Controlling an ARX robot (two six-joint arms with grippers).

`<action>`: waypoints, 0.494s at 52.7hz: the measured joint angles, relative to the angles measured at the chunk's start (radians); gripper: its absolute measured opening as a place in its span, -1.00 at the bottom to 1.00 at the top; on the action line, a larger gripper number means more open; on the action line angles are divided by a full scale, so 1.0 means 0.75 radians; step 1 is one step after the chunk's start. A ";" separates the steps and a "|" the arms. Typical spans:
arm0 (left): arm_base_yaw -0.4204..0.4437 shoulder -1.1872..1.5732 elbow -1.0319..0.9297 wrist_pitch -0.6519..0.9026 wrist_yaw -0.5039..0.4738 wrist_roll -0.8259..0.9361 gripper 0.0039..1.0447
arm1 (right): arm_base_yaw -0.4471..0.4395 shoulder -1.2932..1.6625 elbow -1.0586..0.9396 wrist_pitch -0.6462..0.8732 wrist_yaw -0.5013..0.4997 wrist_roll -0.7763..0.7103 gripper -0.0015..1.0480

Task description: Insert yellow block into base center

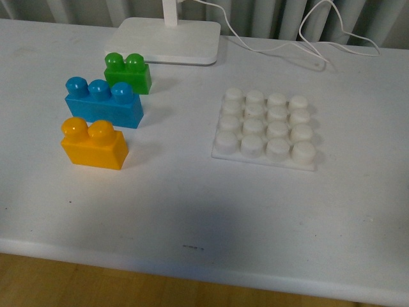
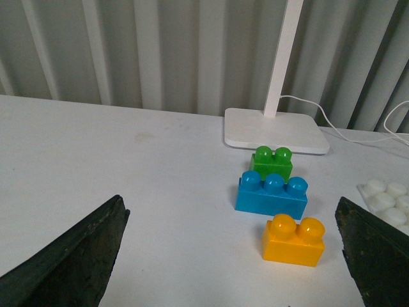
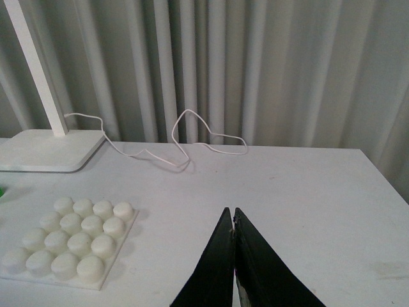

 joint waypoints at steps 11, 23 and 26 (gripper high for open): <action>-0.001 -0.001 -0.001 0.000 0.000 0.000 0.89 | 0.000 -0.240 0.001 -0.246 -0.001 0.000 -0.98; 0.000 -0.001 -0.001 0.000 0.000 0.000 0.89 | 0.000 -0.241 0.001 -0.250 -0.001 -0.001 -0.98; 0.000 -0.001 0.000 0.000 0.000 0.000 0.89 | 0.000 -0.241 0.001 -0.250 -0.001 -0.003 -0.84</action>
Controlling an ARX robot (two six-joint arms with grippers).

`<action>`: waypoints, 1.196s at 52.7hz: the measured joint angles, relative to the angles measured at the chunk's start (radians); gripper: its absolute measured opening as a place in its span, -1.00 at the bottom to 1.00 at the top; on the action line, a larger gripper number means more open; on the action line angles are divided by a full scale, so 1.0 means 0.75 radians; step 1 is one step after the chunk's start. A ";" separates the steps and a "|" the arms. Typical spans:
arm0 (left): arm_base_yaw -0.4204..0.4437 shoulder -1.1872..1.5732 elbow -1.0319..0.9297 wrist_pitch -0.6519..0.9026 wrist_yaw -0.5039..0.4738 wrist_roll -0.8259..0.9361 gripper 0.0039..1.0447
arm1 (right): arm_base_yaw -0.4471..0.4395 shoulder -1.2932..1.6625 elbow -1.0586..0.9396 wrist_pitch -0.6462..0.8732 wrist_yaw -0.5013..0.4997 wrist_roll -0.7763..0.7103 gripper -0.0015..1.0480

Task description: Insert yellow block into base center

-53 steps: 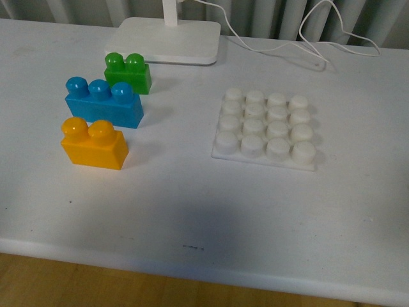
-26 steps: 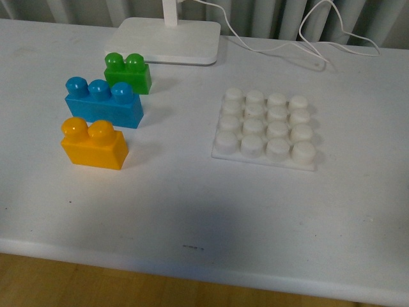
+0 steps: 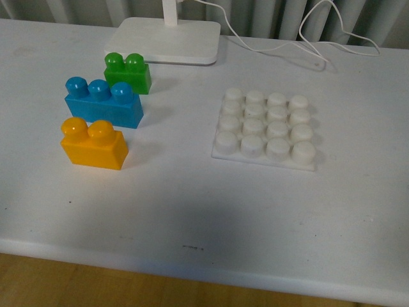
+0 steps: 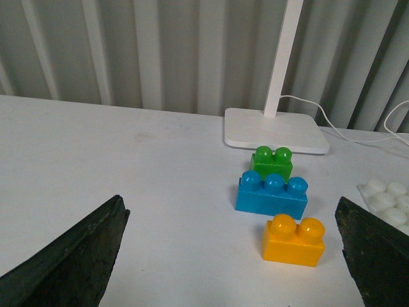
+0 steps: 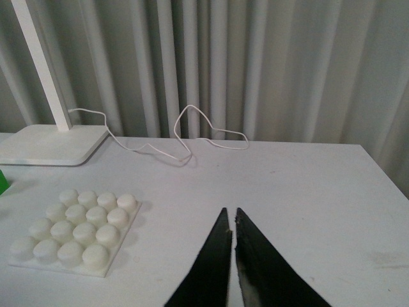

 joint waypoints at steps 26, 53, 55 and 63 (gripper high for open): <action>0.067 0.058 0.040 -0.104 0.227 0.037 0.89 | 0.000 0.000 0.000 0.001 0.000 0.002 0.86; 0.041 1.174 0.450 0.077 0.553 -0.036 0.89 | 0.003 0.000 0.000 0.000 -0.001 -0.001 0.82; 0.020 1.243 0.472 0.107 0.523 -0.042 0.89 | 0.003 0.000 0.000 0.000 0.000 -0.001 0.82; -0.058 1.514 0.604 0.167 0.373 -0.110 0.89 | 0.003 0.000 0.000 0.000 0.000 -0.001 0.82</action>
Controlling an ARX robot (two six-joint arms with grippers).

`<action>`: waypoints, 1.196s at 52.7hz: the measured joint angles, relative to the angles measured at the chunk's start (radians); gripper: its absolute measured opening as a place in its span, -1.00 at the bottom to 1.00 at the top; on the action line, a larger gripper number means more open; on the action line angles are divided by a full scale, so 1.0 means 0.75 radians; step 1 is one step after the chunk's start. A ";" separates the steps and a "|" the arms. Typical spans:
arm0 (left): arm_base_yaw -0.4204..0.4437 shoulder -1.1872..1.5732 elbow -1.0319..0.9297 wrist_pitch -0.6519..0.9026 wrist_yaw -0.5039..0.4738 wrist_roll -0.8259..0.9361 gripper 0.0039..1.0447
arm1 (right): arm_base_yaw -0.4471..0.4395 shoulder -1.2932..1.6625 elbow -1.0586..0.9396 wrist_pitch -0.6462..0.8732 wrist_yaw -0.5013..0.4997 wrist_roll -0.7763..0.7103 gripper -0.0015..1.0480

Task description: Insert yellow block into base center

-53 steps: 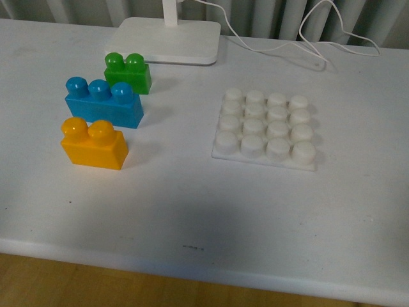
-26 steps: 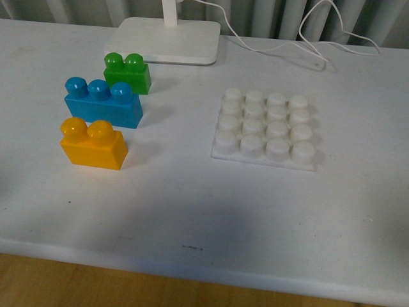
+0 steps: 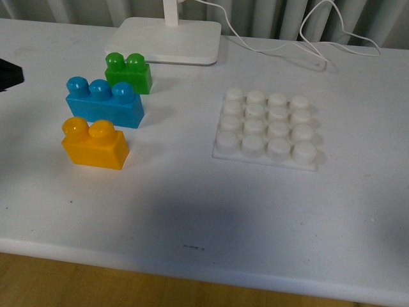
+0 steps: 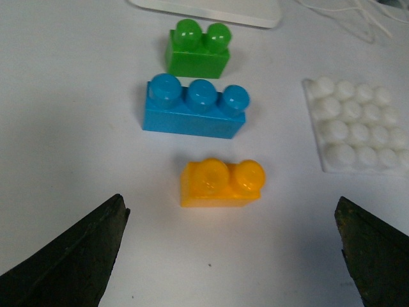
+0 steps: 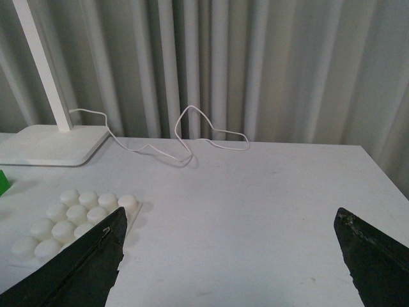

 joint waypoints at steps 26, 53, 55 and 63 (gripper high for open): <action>-0.254 0.474 0.268 -0.090 -0.317 -0.178 0.89 | 0.000 0.000 0.000 0.000 0.000 0.000 0.82; -0.318 0.630 0.286 0.008 -0.418 -0.134 0.89 | 0.000 0.000 0.000 0.000 0.000 0.000 0.82; -0.320 0.642 0.290 0.010 -0.421 -0.132 0.89 | 0.000 0.000 0.000 0.000 0.000 0.000 0.82; -0.331 0.680 0.315 0.018 -0.430 -0.129 0.89 | 0.000 0.000 0.000 0.000 0.000 0.000 0.82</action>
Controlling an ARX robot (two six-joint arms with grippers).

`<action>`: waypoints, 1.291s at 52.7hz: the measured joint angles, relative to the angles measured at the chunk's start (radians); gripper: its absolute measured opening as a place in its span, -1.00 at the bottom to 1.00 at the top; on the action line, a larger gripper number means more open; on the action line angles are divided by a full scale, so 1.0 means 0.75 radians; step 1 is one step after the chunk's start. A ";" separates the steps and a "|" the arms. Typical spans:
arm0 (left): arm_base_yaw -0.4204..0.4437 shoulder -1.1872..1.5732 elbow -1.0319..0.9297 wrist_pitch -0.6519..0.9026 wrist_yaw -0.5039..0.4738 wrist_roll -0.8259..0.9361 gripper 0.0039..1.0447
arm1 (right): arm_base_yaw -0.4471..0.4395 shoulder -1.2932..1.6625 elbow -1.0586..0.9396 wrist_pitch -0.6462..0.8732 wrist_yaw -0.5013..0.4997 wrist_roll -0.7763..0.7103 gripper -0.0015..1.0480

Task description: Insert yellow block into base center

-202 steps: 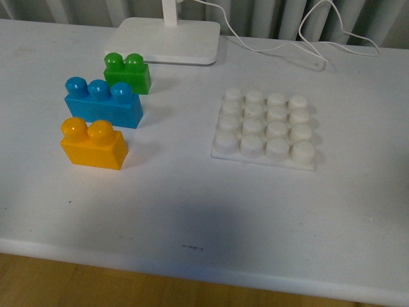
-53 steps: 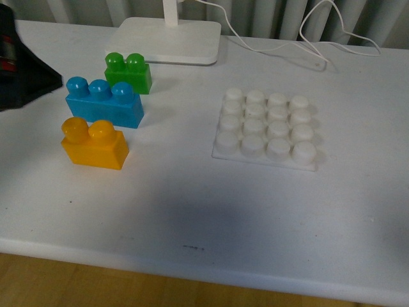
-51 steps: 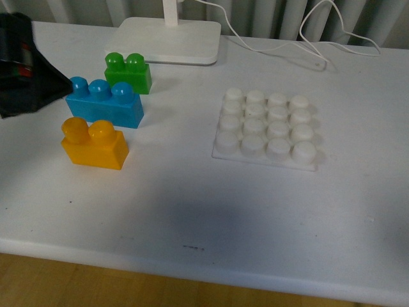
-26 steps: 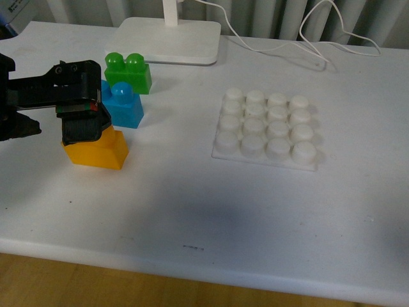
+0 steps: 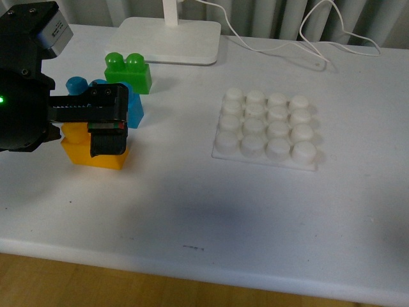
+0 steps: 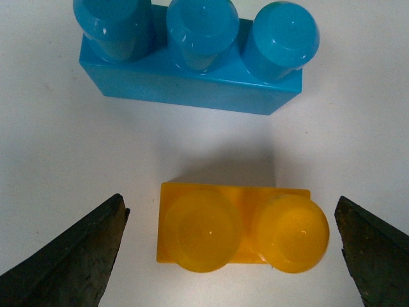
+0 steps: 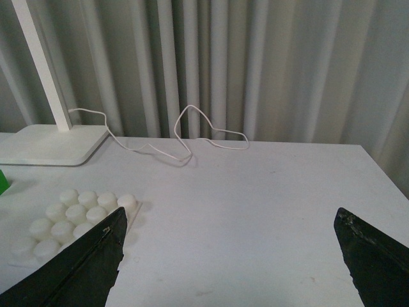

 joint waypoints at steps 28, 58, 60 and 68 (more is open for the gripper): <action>-0.046 0.059 0.014 0.024 -0.028 0.021 0.89 | 0.000 0.000 0.000 0.000 0.000 0.000 0.82; -0.036 -0.019 0.043 -0.080 0.003 0.032 0.25 | 0.000 0.000 0.000 0.000 0.000 0.000 0.82; -0.037 -0.047 0.067 -0.133 0.023 0.021 0.25 | 0.000 0.000 0.000 0.000 0.000 0.000 0.82; -0.084 -0.087 0.198 -0.249 0.014 -0.034 0.25 | 0.000 0.000 0.000 0.000 0.000 0.000 0.82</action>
